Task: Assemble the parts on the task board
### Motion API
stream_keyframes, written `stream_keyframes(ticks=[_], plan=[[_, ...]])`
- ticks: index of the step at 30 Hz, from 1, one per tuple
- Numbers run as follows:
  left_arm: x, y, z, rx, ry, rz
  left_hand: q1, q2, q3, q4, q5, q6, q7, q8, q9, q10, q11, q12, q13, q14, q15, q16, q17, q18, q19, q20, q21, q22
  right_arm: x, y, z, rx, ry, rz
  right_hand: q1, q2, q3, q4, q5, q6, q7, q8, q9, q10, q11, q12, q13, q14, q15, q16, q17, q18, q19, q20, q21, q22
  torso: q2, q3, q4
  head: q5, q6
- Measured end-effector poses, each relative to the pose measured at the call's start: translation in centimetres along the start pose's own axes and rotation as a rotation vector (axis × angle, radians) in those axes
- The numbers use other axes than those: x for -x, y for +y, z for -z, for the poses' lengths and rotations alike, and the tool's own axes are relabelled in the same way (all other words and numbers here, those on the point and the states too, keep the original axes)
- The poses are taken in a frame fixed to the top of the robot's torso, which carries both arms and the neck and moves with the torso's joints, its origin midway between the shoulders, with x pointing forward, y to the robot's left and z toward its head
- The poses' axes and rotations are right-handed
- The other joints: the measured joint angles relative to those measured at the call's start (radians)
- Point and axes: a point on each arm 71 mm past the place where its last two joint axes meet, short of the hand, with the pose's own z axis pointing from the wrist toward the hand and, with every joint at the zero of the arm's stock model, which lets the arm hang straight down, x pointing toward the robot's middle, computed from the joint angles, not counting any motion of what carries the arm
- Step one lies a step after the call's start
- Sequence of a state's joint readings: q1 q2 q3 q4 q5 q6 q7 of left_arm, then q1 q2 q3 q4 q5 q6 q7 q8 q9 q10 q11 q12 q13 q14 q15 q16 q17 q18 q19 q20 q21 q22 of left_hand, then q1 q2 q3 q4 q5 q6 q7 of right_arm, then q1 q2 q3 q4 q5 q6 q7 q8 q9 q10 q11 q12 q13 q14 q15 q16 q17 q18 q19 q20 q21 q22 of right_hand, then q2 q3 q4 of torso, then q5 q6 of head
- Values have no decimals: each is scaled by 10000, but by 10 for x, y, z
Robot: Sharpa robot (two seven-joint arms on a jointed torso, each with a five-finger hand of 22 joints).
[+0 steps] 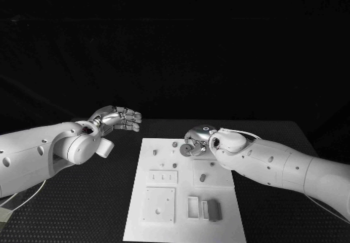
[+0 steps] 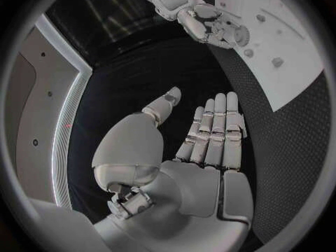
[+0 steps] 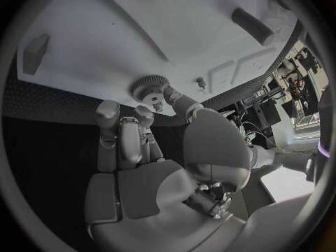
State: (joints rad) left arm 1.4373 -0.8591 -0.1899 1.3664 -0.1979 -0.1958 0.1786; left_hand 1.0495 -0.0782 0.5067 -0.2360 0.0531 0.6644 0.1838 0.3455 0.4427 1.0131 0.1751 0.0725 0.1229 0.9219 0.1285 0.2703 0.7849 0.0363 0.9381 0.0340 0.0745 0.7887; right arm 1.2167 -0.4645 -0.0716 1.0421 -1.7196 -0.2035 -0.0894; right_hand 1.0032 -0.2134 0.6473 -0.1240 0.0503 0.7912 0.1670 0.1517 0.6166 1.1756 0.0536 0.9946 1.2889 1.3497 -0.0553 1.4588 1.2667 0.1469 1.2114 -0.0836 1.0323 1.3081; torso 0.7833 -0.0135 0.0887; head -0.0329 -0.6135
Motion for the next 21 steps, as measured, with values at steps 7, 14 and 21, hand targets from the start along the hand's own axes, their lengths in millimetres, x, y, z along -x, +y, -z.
stream_keyframes(ticks=[7,14,21], plan=[[0,0,0,-1,3,-1,0,0,0,0,0,0,0,0,0,0,0,0,-9,0,0,0,-1,0,0,0,0,0,-3,-3,-1,-31,124,-67,94,95,-86,86,0,96,2,89,35,0,0,45,-1,1,0,0,20,0,-1,1,0,0,5,-6,2,17,-39],[0,0,0,0,-2,-2,0,0,0,0,0,0,0,0,0,0,0,0,-9,0,0,0,9,0,0,0,0,0,-4,-2,-1,14,165,-114,107,333,-111,110,-1,434,-161,292,103,-25,-27,89,-4,4,-3,0,42,-1,0,2,0,-1,-1,-12,0,36,-77],[0,0,0,0,-1,-2,0,0,0,0,0,0,0,0,0,0,0,0,-8,0,0,0,8,0,0,0,0,0,-5,0,-2,57,167,-130,212,714,-211,3,-21,647,-356,478,146,1,-158,89,-41,42,-115,0,68,-3,0,3,0,-2,-9,-13,-5,43,-92]])
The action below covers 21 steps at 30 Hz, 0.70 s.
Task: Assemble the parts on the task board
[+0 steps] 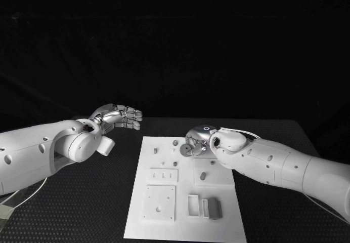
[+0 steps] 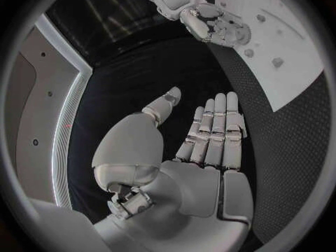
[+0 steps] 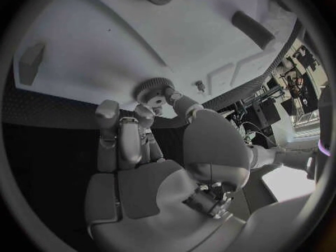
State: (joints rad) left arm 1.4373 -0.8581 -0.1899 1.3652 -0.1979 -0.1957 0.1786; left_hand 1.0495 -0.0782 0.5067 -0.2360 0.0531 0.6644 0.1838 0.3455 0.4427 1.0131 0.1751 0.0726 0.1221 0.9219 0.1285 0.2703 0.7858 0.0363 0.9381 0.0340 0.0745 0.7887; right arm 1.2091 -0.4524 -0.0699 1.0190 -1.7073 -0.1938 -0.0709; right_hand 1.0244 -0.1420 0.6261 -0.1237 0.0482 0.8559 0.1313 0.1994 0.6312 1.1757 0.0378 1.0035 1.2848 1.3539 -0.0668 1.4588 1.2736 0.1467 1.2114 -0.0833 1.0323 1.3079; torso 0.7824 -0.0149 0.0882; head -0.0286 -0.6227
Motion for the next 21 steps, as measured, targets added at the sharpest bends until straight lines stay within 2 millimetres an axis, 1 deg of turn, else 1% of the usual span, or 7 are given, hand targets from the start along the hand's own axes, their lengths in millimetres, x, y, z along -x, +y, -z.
stream_keyframes(ticks=[3,11,12,13,16,20,21], plan=[[0,0,0,1,-3,-1,0,0,0,0,0,0,0,0,0,0,0,0,0,0,0,0,-1,0,0,0,0,0,0,0,-1,5,-29,21,-2,110,-69,-182,-22,100,-99,105,0,-11,-47,0,-21,-27,-76,0,0,0,1,2,0,0,0,0,-2,1,-9],[0,0,0,3,0,-1,0,0,0,0,0,0,0,0,0,0,0,0,1,0,0,0,-2,0,0,0,0,0,0,2,-1,60,-189,130,67,281,-174,-393,-62,107,-106,107,-4,20,-77,-1,-72,-32,-101,0,-37,2,-10,-4,-1,-1,-1,0,-9,8,-21],[0,0,0,4,1,-1,0,0,0,0,0,0,0,0,0,0,0,0,1,0,0,0,-2,0,0,0,0,0,0,3,-1,71,-236,142,188,435,-144,-423,-59,238,-125,269,243,20,-77,-3,-73,-32,-101,0,-37,3,-19,-11,0,-1,-1,-1,-10,8,-18],[0,0,0,5,2,-1,0,0,0,0,0,0,0,0,0,0,0,0,1,0,0,0,-1,0,0,0,0,0,0,3,-1,72,-267,159,205,452,-144,-423,-59,247,-130,261,230,19,-77,-3,-74,-36,-105,0,-54,3,-24,-14,0,-1,-1,-3,-9,8,-15],[0,0,0,6,1,-1,0,0,0,0,0,0,0,0,0,0,0,0,1,0,0,0,8,0,0,0,0,0,0,3,-1,48,-358,204,166,427,-174,-530,-58,122,0,57,135,19,-77,-3,-103,-127,-117,-2,-173,4,-40,-4,-1,-1,-1,-4,-8,8,-12],[0,0,0,8,0,-1,0,0,0,0,0,0,0,0,0,0,0,0,1,0,0,0,8,0,0,0,0,0,-1,2,0,8,-451,238,107,62,-158,-544,-55,-161,260,-200,17,-92,34,-4,-123,-251,-2,-108,-308,4,-96,17,-1,-2,-7,-4,-7,4,-6],[0,0,0,8,0,-1,0,0,0,0,0,0,0,0,0,0,0,0,1,0,0,0,8,-1,0,0,0,0,-1,2,0,2,-464,243,110,8,-130,-572,-55,-241,264,-217,4,-91,33,-4,-123,-286,4,-116,-323,3,-112,32,-2,-2,-7,-4,-6,3,-6]])
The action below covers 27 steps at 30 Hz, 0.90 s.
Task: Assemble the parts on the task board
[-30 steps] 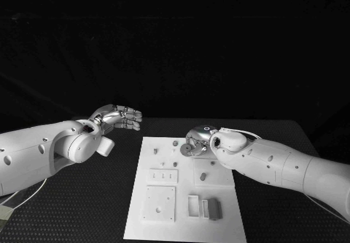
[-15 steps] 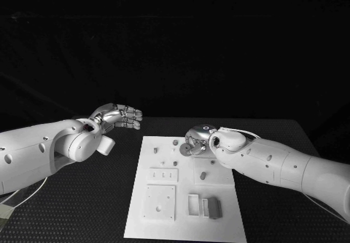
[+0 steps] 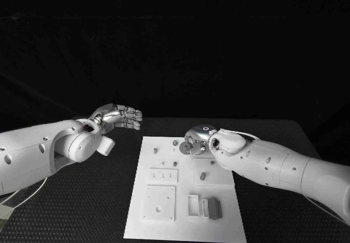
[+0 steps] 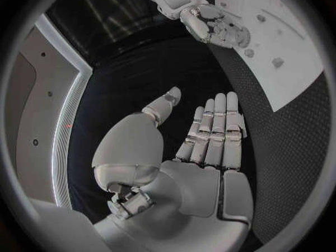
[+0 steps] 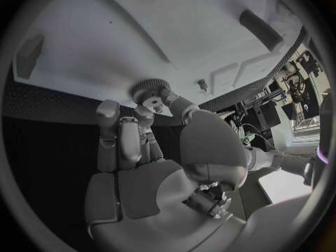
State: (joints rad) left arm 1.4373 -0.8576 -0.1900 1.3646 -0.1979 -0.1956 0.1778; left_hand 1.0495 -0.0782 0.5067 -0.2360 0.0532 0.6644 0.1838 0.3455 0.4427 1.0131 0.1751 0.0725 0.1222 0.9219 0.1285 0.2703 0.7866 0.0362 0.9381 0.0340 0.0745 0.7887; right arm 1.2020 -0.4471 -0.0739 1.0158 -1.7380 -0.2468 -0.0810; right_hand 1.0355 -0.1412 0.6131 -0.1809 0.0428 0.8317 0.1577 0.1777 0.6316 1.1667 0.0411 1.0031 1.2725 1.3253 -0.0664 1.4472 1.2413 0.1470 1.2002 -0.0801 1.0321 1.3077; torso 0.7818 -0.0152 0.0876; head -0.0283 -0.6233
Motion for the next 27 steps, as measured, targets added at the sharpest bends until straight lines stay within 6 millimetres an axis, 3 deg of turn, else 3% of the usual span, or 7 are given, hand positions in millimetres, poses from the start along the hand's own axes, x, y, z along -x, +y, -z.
stream_keyframes(ticks=[11,15,21,27], plan=[[0,0,0,2,1,0,0,0,0,0,0,0,0,0,0,0,0,0,1,0,0,-40,-1,1,0,0,0,0,0,1,0,4,11,33,4,-54,26,-26,0,34,-31,63,36,0,0,-1,-8,-6,4,0,9,1,-2,3,0,-1,1,6,-3,-1,7],[0,0,0,2,5,0,0,0,0,0,0,0,0,0,0,0,0,0,1,0,0,-40,1,0,0,0,0,0,0,1,0,0,10,35,83,169,67,-67,-1,214,-117,148,67,1,0,-2,-16,-4,4,0,57,0,-2,3,0,-1,4,6,-3,-2,7],[0,0,0,1,6,0,0,0,0,0,0,0,0,0,0,0,0,0,-8,0,0,-40,7,1,0,0,0,0,0,1,-1,-2,69,12,41,289,51,-83,-1,274,-148,176,91,1,0,-2,-34,36,-33,0,80,0,-1,4,0,-1,4,6,-2,-9,-8],[0,0,0,1,7,0,0,0,0,0,0,0,0,0,0,0,0,0,-8,0,0,-40,7,0,0,0,0,0,0,3,-1,24,71,23,3,568,51,-305,-4,542,-409,418,142,75,-147,37,-68,108,-103,0,117,0,-1,4,0,-2,7,6,5,-13,-23]])
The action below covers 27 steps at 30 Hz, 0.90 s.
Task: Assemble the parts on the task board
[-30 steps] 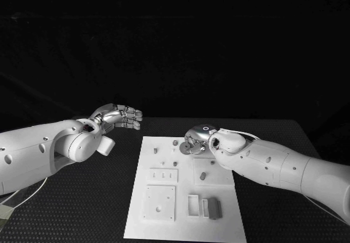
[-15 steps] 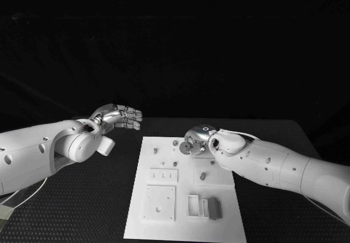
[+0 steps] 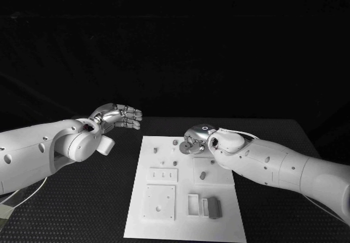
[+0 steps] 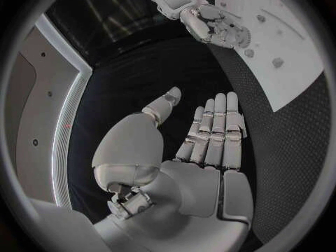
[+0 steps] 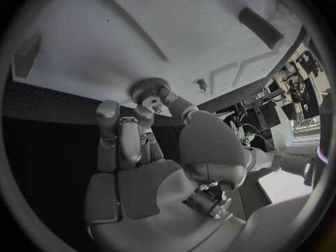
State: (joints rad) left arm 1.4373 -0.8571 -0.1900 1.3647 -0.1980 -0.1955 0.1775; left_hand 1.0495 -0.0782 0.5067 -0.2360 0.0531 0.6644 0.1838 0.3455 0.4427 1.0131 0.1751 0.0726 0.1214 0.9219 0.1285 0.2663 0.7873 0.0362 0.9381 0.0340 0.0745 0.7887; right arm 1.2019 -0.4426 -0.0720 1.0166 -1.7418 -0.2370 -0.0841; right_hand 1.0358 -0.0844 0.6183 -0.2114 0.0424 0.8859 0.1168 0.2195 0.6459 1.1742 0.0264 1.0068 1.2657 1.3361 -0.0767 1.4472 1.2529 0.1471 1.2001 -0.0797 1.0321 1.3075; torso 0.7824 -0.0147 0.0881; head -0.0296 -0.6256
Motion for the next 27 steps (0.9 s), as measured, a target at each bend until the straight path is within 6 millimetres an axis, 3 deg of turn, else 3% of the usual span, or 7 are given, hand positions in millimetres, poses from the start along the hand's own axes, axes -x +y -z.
stream_keyframes(ticks=[11,17,19,27], plan=[[0,0,0,-1,4,0,0,0,0,0,0,0,0,0,0,0,0,0,1,0,0,0,8,0,0,0,0,0,0,2,-2,29,55,72,-31,236,-46,-158,3,35,-29,39,14,34,-34,0,-40,-4,-65,0,-1,0,-1,2,0,0,1,4,2,30,-21],[0,0,0,-2,6,0,0,0,0,0,0,0,0,0,0,0,0,0,1,0,0,0,8,0,0,0,0,0,-1,4,-4,61,71,178,-54,253,-135,-247,35,36,-30,38,43,34,-34,0,-54,-5,-66,0,-29,0,-14,14,0,-1,-2,6,-4,33,-19],[-1,0,0,-3,11,0,0,0,0,0,0,0,0,0,0,0,0,0,1,0,0,0,8,1,0,0,0,0,-1,4,-4,65,53,197,-140,219,-135,-248,42,36,-29,9,79,35,-34,0,-64,-5,-66,0,-43,1,-14,15,0,-1,-3,5,-4,33,-16],[-1,0,0,-3,12,1,0,0,0,0,0,0,0,0,0,0,0,0,2,0,0,0,7,0,0,0,0,0,-4,4,-3,89,-115,364,-205,-284,-106,-273,81,-4,16,-11,70,34,-34,0,-70,-5,-66,0,-43,4,-14,15,0,-1,-4,-5,-9,13,-29]])
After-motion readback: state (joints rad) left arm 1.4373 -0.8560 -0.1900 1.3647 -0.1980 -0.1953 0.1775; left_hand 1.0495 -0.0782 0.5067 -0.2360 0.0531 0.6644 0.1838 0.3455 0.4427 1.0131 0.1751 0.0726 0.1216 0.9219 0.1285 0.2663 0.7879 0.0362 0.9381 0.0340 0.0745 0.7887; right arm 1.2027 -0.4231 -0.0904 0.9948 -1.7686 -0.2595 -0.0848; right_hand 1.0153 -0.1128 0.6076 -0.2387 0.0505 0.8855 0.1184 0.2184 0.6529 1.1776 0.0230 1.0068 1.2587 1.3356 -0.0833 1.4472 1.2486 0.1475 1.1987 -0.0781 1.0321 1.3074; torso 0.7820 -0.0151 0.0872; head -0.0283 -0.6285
